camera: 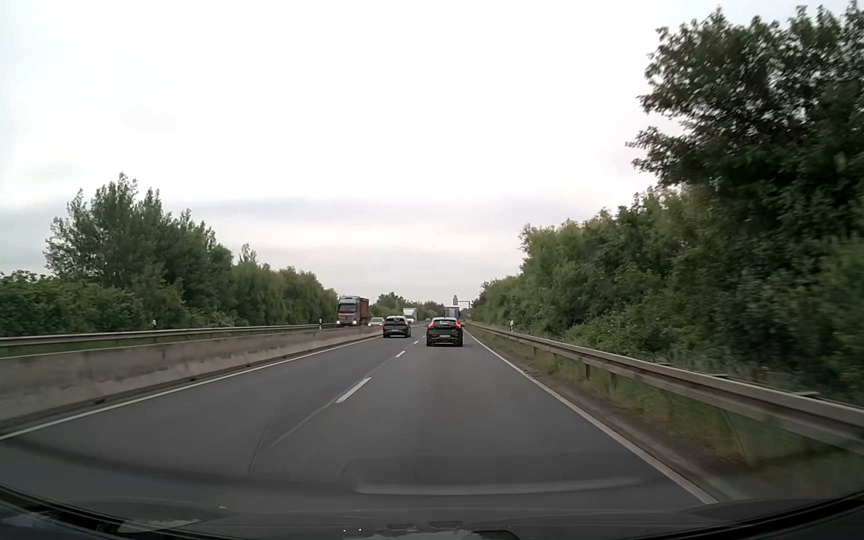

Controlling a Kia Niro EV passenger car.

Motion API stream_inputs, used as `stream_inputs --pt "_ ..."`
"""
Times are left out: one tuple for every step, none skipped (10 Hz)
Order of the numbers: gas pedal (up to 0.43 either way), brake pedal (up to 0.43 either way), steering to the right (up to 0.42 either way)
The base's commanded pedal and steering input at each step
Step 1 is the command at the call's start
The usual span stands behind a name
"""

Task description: Follow the waypoints while adhering to traffic rules and regulations

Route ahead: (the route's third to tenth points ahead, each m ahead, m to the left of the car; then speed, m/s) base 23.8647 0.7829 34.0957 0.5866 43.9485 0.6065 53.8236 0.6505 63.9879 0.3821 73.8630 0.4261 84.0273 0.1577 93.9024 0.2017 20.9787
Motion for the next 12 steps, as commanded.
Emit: stream_inputs --pt "0.248 0.000 -0.001" --pt "0.248 0.000 -0.001" --pt "0.248 0.000 -0.001" --pt "0.248 0.000 -0.001" --pt "0.248 0.000 -0.001" --pt "0.248 0.000 -0.001" --pt "0.248 0.000 -0.001" --pt "0.248 0.000 -0.001" --pt "0.248 0.000 -0.001" --pt "0.248 0.000 -0.001" --pt "0.248 0.000 -0.001" --pt "0.248 0.000 0.000"
